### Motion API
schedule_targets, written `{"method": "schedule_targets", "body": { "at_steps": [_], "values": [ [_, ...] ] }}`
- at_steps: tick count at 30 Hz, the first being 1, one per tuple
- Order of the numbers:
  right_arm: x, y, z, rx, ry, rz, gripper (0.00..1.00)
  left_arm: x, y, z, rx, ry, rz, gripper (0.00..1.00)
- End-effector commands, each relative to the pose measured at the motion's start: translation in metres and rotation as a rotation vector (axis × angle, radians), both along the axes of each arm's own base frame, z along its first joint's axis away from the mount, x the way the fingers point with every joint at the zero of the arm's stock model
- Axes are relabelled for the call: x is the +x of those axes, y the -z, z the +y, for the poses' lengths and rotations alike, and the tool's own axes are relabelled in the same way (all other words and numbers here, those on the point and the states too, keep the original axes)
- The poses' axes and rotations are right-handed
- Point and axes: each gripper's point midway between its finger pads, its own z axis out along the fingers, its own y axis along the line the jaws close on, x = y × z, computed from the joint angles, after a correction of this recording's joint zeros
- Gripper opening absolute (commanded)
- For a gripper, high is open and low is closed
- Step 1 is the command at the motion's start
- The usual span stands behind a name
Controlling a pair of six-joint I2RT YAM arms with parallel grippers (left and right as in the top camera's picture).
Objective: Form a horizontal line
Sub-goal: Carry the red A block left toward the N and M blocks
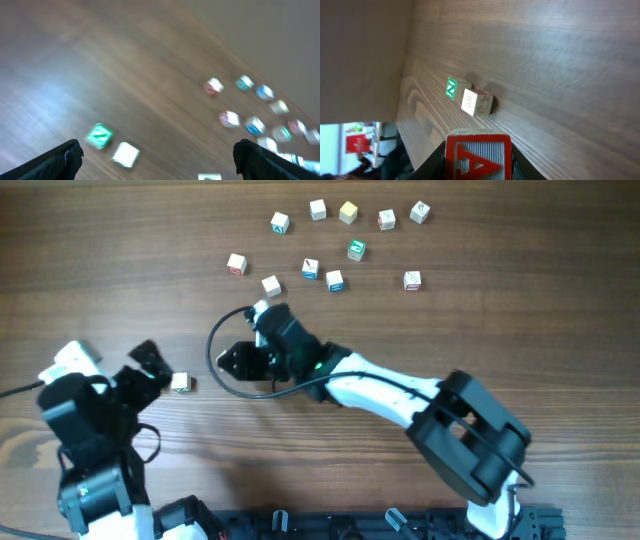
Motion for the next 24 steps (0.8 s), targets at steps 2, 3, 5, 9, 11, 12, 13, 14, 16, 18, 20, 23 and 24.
{"method": "schedule_targets", "body": {
  "at_steps": [2, 3, 5, 9, 11, 12, 13, 14, 16, 18, 20, 23, 24],
  "values": [
    [0.001, 0.041, 0.003, -0.014, 0.086, 0.119, 0.26, 0.005, 0.014, 0.027, -0.144, -0.067, 0.042, 1.00],
    [0.000, 0.049, 0.005, -0.010, 0.076, 0.124, 0.26, 0.008, 0.031, 0.031, -0.198, -0.063, 0.085, 1.00],
    [-0.001, 0.053, 0.008, 0.001, 0.064, 0.132, 0.27, 0.010, 0.047, 0.034, -0.244, -0.068, 0.132, 1.00],
    [-0.001, 0.052, 0.010, 0.017, 0.060, 0.136, 0.30, 0.012, 0.083, 0.037, -0.321, -0.079, 0.243, 1.00],
    [-0.001, 0.051, 0.011, 0.020, 0.060, 0.134, 0.33, 0.013, 0.094, 0.037, -0.344, -0.081, 0.277, 1.00],
    [-0.001, 0.051, 0.011, 0.020, 0.060, 0.133, 0.33, 0.013, 0.098, 0.037, -0.352, -0.082, 0.288, 1.00],
    [-0.001, 0.051, 0.011, 0.020, 0.061, 0.133, 0.34, 0.014, 0.102, 0.038, -0.358, -0.083, 0.297, 1.00],
    [-0.001, 0.051, 0.011, 0.019, 0.062, 0.132, 0.34, 0.015, 0.104, 0.038, -0.362, -0.083, 0.302, 1.00],
    [0.001, 0.052, 0.010, 0.015, 0.073, 0.126, 0.34, 0.017, 0.104, 0.040, -0.358, -0.083, 0.296, 1.00],
    [0.004, 0.053, 0.010, 0.013, 0.084, 0.119, 0.34, 0.023, 0.100, 0.044, -0.336, -0.081, 0.266, 1.00],
    [0.006, 0.053, 0.012, 0.028, 0.083, 0.108, 0.35, 0.029, 0.094, 0.050, -0.313, -0.081, 0.232, 1.00],
    [0.009, 0.053, 0.015, 0.048, 0.085, 0.090, 0.35, 0.033, 0.089, 0.056, -0.296, -0.089, 0.201, 1.00],
    [0.010, 0.054, 0.016, 0.053, 0.085, 0.085, 0.35, 0.033, 0.089, 0.058, -0.298, -0.095, 0.195, 1.00]
  ]
}}
